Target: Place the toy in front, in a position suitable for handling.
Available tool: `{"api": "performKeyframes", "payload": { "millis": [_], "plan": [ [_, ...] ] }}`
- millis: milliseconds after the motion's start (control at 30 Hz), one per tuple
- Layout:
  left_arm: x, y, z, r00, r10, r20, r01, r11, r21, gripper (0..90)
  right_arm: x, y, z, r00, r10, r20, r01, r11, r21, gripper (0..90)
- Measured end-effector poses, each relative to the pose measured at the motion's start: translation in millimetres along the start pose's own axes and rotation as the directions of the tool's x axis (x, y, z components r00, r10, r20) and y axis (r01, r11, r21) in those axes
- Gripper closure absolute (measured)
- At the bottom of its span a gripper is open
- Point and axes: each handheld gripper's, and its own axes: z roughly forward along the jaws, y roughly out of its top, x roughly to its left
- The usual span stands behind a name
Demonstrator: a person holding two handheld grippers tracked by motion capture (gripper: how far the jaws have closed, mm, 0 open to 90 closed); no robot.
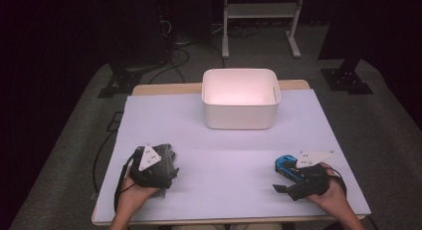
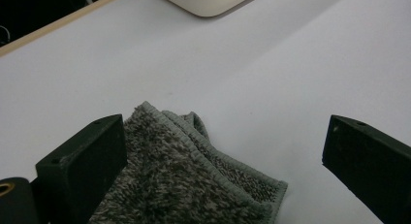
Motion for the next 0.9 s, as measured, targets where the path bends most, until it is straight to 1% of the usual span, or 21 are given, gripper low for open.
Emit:
{"api": "performKeyframes", "payload": {
  "millis": [167,233,267,333,367,467,500,533,567,633,667,700,733,767,800,833,900],
  "plan": [
    [-0.2,-0.4,1.3,1.0000,-0.007,0.004,0.007,1.0000,0.003,1.3,-2.7,-0.2,-2.8,1.0000,0.006,0.005,-0.006,1.000,0.000,12.0],
    [-0.7,-0.8,1.2,1.0000,-0.002,0.005,0.002,1.0000,0.006,1.2,-2.6,0.1,-3.8,0.9999,0.007,0.010,-0.007,1.000,-0.001,12.0],
    [-1.3,-1.3,1.0,0.9999,0.000,0.010,-0.001,1.0000,0.010,1.2,-2.8,0.5,-5.5,0.9999,0.002,0.015,-0.002,1.000,-0.002,12.0],
    [-1.7,-1.2,1.0,0.9999,0.011,0.009,-0.012,0.9998,0.014,1.2,-3.7,1.5,-9.2,0.9995,-0.001,0.031,0.001,1.000,-0.004,12.0],
    [-2.1,-1.0,1.0,0.9999,0.008,0.012,-0.009,0.9999,0.015,1.2,-7.0,2.7,-14.4,0.9990,-0.005,0.045,0.005,1.000,-0.001,12.0],
    [-3.2,-0.6,0.3,0.9999,-0.001,0.013,0.001,0.9999,0.011,1.3,-10.9,4.3,-19.3,0.9987,-0.002,0.050,0.002,1.000,0.003,12.0],
    [-3.2,-0.1,-0.7,0.9999,0.004,0.014,-0.004,0.9999,0.010,1.3,-12.1,4.8,-21.1,0.9985,0.000,0.055,0.000,1.000,0.010,12.0],
    [-4.1,0.3,-1.0,0.9999,-0.002,0.017,0.002,1.0000,0.003,1.3,-14.2,5.5,-23.8,0.9978,-0.002,0.066,0.001,1.000,0.021,12.0],
    [-3.9,0.6,-1.6,0.9998,0.006,0.017,-0.006,1.0000,0.005,1.2,-16.4,5.6,-25.7,0.9979,0.001,0.065,-0.002,1.000,0.025,11.8],
    [-3.7,0.4,-1.1,0.9998,0.003,0.022,-0.003,1.0000,0.003,1.3,-23.5,4.7,-29.6,0.9963,-0.004,0.086,-0.001,0.998,0.060,11.1],
    [-3.4,0.0,-0.7,0.9998,0.002,0.022,-0.002,1.0000,0.003,1.3,-25.3,4.2,-30.2,0.9958,-0.002,0.092,-0.004,0.998,0.070,11.1],
    [-2.8,-0.3,-0.9,0.9998,0.010,0.018,-0.010,0.9999,0.008,1.3,-27.8,3.4,-31.0,0.9951,-0.001,0.098,-0.007,0.997,0.082,11.0],
    [-2.8,-0.3,-0.9,0.9998,0.010,0.018,-0.010,0.9999,0.008,1.3,-27.8,3.4,-31.0,0.9951,-0.001,0.098,-0.007,0.997,0.082,11.0],
    [-2.2,-0.4,-1.3,0.9998,0.004,0.021,-0.004,1.0000,0.005,1.3,-32.7,1.4,-31.5,0.9942,0.006,0.107,-0.017,0.994,0.104,10.3],
    [-2.2,-0.4,-1.3,0.9998,0.004,0.021,-0.004,1.0000,0.005,1.3,-35.1,0.2,-31.3,0.9940,0.011,0.109,-0.023,0.993,0.115,10.3],
    [-2.1,-0.3,-1.5,0.9997,0.002,0.022,-0.002,1.0000,0.002,1.3,-35.1,0.2,-31.3,0.9940,0.011,0.109,-0.023,0.993,0.115,10.3],
    [-2.0,-0.2,-1.7,0.9998,0.003,0.022,-0.003,1.0000,0.003,1.3,-40.1,-3.1,-29.4,0.9934,0.014,0.114,-0.029,0.990,0.135,10.3]
  ]
}}
